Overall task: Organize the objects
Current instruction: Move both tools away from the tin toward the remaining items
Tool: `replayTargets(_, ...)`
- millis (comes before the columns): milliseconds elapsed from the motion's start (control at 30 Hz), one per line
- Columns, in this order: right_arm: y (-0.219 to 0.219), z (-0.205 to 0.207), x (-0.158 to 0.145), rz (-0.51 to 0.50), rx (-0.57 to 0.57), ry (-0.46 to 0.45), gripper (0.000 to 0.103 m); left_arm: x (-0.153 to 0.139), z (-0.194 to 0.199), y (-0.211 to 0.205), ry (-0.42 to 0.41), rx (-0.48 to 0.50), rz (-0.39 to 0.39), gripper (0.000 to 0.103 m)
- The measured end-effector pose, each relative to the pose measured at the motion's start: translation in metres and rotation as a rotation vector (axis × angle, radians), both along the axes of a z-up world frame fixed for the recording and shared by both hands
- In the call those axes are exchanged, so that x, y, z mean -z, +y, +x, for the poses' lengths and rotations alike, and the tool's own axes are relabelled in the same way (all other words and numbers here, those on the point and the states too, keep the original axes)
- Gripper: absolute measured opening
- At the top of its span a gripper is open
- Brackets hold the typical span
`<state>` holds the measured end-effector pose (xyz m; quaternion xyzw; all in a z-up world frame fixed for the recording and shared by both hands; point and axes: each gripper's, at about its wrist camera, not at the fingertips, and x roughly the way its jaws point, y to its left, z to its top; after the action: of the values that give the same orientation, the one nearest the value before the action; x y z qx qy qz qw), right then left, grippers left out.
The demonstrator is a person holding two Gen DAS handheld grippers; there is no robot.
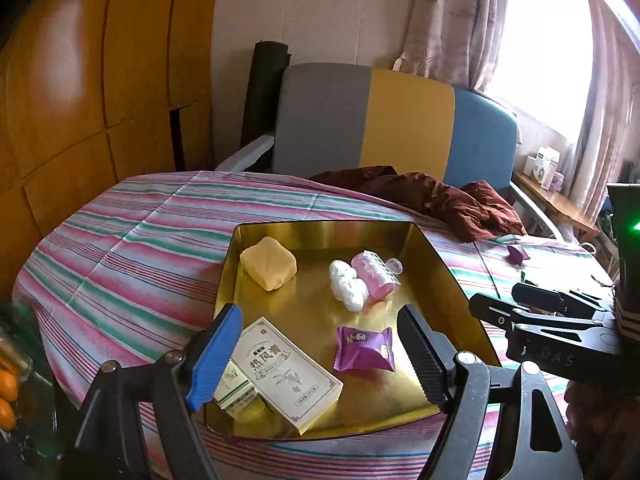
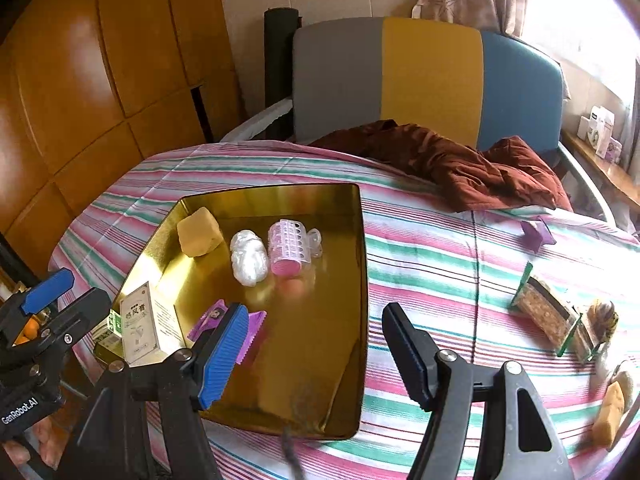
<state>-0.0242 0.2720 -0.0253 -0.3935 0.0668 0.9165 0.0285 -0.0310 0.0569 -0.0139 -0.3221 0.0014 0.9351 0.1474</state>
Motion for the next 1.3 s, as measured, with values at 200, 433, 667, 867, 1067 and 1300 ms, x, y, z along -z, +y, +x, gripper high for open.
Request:
replayTargets(200,0.010,0.007,0.006,-0.010,0.028,-0.014,0.070,0.003,0.003,0.006,-0.006,0.020,-0.017,0.080)
replayTargets(433,0.035,0.017,0.016,-0.027,0.091,-0.040,0.070,0.007,0.006,0.015,-0.016,0.047,-0.031,0.080)
replayTargets(667,0.079,0.042,0.024,-0.039,0.210,-0.069,0.070,0.009,0.006,0.028,-0.024,0.094,-0.034,0.080)
replayTargets(867,0.138,0.076,0.022,-0.063,0.361,-0.090,0.070,0.012,0.007,0.050,-0.030,0.158,-0.046,0.080)
replayTargets(1067,0.215,0.133,0.007,-0.115,0.547,-0.093,0.070,0.012,0.013,0.081,-0.032,0.250,-0.060,0.081)
replayTargets(1300,0.295,0.193,-0.006,-0.103,0.681,-0.145,0.079,0.012,0.022,0.123,-0.041,0.378,-0.074,0.081)
